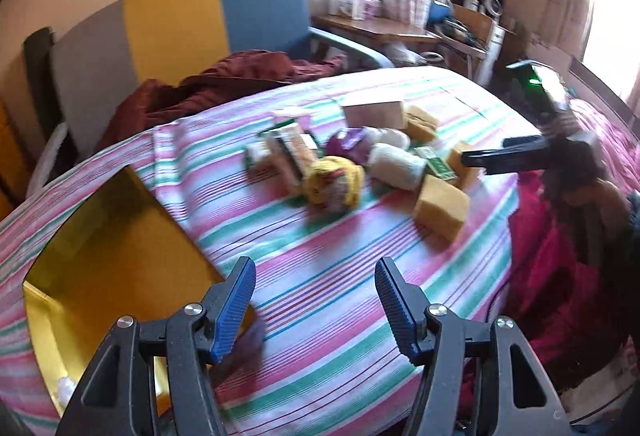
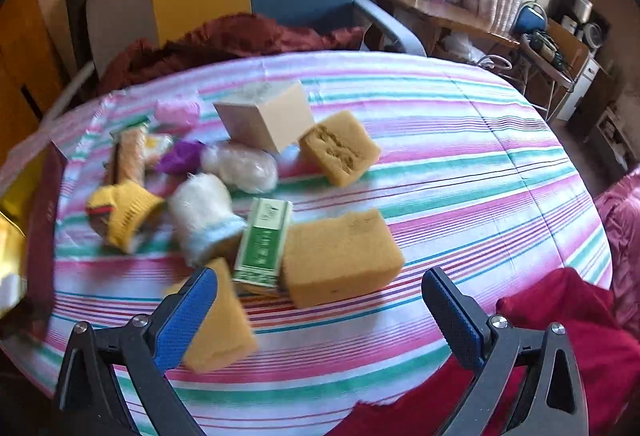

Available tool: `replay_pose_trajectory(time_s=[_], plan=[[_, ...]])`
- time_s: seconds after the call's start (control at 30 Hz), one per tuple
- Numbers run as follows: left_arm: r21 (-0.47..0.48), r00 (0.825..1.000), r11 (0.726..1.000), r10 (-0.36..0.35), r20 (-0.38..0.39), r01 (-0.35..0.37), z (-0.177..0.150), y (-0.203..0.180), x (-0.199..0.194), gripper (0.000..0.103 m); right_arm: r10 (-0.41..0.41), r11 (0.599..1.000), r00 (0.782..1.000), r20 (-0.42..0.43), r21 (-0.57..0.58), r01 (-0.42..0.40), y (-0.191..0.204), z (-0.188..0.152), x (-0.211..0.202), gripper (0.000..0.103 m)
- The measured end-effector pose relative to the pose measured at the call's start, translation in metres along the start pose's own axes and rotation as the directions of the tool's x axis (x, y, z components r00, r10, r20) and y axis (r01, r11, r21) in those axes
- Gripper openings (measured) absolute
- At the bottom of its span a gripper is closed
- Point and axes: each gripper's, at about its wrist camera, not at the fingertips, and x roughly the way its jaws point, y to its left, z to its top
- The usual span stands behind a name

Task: Organize objects
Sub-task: 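Grasp the white knit roll with the left tool while the right tool grasps the large tan sponge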

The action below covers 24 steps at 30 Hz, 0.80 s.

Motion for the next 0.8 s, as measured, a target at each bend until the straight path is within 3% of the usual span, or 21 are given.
replay_pose_trajectory(time_s=[0.33, 0.57, 0.8], plan=[[0.048, 0.992, 0.992, -0.11, -0.06, 0.113, 0.019, -0.037, 0.038, 0.063, 0.023, 0.998, 0.998, -0.059, 0.055, -0.02, -0.021, 0.0, 0.041, 0.103], [0.002, 0.976, 0.98, -0.197, -0.09, 0.198, 0.046, -0.046, 0.07, 0.063, 0.021, 0.994, 1.0, 0.002, 0.103, -0.022, -0.028, 0.002, 0.028, 0.103], [0.085, 0.968, 0.969, -0.219, -0.125, 0.23, 0.082, -0.066, 0.118, 0.063, 0.031, 0.993, 0.999, -0.026, 0.112, -0.028, -0.031, 0.003, 0.033, 0.103]])
